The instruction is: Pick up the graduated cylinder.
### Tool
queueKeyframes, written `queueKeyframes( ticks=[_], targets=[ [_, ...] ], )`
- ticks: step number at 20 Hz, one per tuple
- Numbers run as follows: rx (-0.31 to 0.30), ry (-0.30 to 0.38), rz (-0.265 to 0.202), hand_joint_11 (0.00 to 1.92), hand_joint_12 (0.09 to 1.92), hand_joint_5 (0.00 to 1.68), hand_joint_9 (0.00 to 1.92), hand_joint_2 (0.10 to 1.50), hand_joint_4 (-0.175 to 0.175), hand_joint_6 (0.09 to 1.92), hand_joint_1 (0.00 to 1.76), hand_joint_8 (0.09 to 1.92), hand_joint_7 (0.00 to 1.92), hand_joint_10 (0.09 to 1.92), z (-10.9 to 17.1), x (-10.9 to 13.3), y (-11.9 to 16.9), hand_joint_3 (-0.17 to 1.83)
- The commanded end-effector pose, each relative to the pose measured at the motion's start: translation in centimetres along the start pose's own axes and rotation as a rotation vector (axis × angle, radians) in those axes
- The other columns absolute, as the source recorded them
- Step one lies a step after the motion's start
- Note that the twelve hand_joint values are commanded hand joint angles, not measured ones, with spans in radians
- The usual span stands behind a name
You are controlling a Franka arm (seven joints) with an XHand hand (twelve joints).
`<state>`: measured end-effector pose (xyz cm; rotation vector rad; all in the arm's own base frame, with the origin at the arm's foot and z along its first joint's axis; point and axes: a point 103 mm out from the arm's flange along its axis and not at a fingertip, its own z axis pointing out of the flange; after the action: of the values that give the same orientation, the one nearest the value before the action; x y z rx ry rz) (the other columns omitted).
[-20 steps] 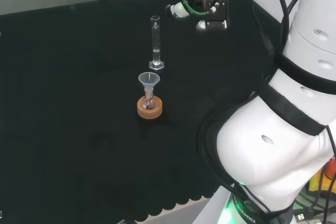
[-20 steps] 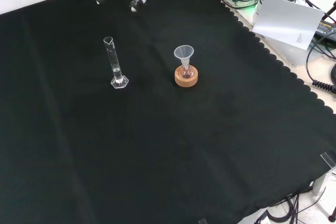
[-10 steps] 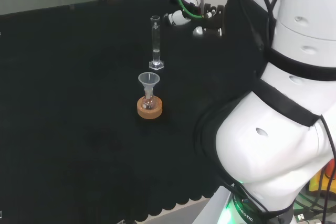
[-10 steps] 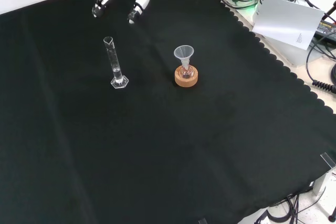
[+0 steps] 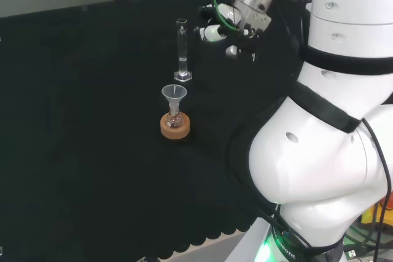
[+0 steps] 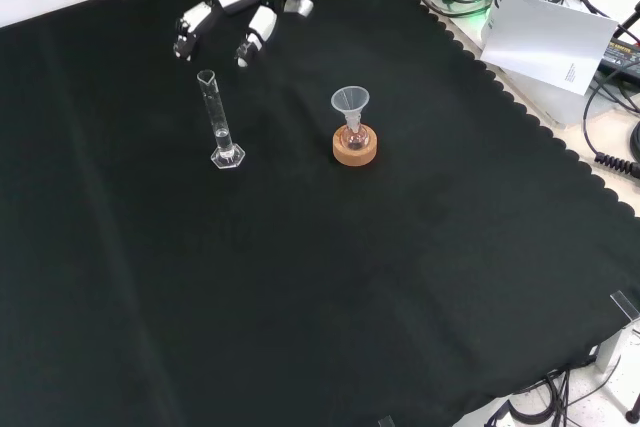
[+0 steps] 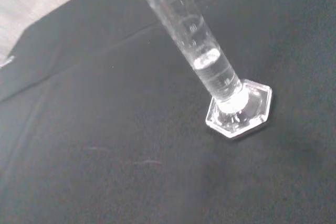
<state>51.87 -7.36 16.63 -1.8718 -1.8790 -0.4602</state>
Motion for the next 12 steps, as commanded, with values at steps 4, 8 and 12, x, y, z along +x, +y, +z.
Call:
queueKeyframes(
  ticks=[4,8,12],
  targets=[
    [-0.026,0.127,-0.066,0.14,1.39,0.37,0.41,1.04,-0.06,0.09,0.82,0.65,0.21,0.65,4.1,-1.6,1.7,-0.17],
    [-0.016,0.166,-0.095,0.15,1.38,0.39,0.43,1.03,-0.061,0.09,0.85,0.66,0.23,0.65,5.3,-1.6,2.4,-0.17],
    [0.017,0.192,-0.145,0.16,1.38,0.38,0.45,1.03,-0.059,0.09,0.87,0.66,0.25,0.65,5.9,-2.0,3.3,-0.17]
  ],
)
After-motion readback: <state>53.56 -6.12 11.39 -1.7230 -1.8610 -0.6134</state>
